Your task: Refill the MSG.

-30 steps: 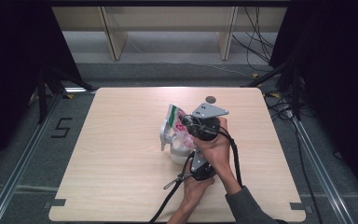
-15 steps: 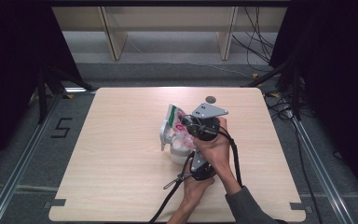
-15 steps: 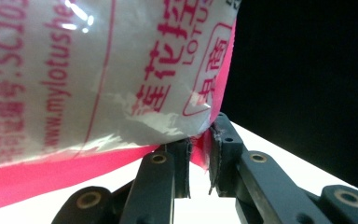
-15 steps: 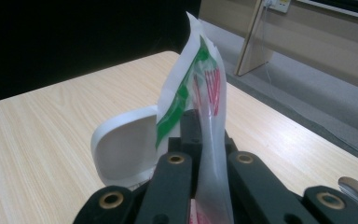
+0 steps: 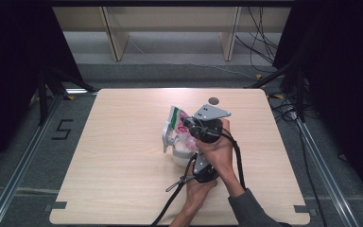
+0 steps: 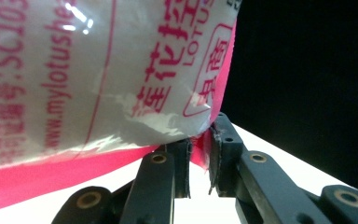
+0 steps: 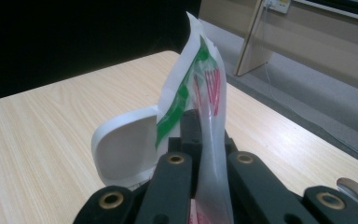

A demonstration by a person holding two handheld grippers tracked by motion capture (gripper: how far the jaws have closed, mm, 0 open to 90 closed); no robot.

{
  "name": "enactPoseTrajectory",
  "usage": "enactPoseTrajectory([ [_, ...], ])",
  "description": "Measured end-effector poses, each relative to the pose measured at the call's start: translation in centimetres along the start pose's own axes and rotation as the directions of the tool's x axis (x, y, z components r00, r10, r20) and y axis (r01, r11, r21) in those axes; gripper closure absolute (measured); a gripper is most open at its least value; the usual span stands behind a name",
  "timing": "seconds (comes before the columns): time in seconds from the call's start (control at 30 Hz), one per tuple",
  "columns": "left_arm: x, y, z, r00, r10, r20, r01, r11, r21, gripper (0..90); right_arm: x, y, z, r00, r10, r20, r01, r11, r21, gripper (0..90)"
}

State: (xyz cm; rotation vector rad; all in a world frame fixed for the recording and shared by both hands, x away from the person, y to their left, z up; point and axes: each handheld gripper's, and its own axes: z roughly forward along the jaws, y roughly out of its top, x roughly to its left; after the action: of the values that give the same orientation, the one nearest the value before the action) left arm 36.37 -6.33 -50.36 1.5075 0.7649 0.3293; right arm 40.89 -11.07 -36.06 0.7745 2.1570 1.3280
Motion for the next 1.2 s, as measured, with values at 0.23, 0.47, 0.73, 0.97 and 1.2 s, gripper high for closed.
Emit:
enactPoseTrajectory([
  [0.23, 0.03, 0.05, -0.02, 1.0000, 0.000, -0.003, 0.000, 1.0000, -0.005, 79.6, 0.25, 0.08, -0.12, 0.9999, 0.015, -0.006, -0.015, 1.000, 0.019, 90.0],
  [0.47, 0.02, 0.07, -0.01, 1.0000, -0.002, -0.002, 0.002, 0.9999, -0.010, 79.6, 0.13, 0.14, -0.10, 0.9999, -0.008, -0.010, 0.009, 1.000, 0.010, 90.0],
  [0.73, 0.06, 0.06, -0.04, 1.0000, 0.007, -0.007, -0.007, 1.0000, 0.003, 79.6, 0.17, 0.15, -0.11, 0.9999, -0.007, -0.013, 0.007, 1.000, 0.013, 90.0],
  [0.97, 0.07, -0.02, 0.00, 1.0000, 0.004, -0.009, -0.004, 1.0000, -0.002, 79.5, 0.24, 0.08, 0.04, 1.0000, -0.002, -0.005, 0.003, 1.000, 0.011, 90.0],
  [1.2, 0.01, -0.02, 0.01, 1.0000, 0.002, -0.001, -0.002, 0.9999, -0.010, 79.5, 0.14, 0.08, 0.10, 0.9998, -0.019, -0.006, 0.019, 1.000, 0.008, 90.0],
])
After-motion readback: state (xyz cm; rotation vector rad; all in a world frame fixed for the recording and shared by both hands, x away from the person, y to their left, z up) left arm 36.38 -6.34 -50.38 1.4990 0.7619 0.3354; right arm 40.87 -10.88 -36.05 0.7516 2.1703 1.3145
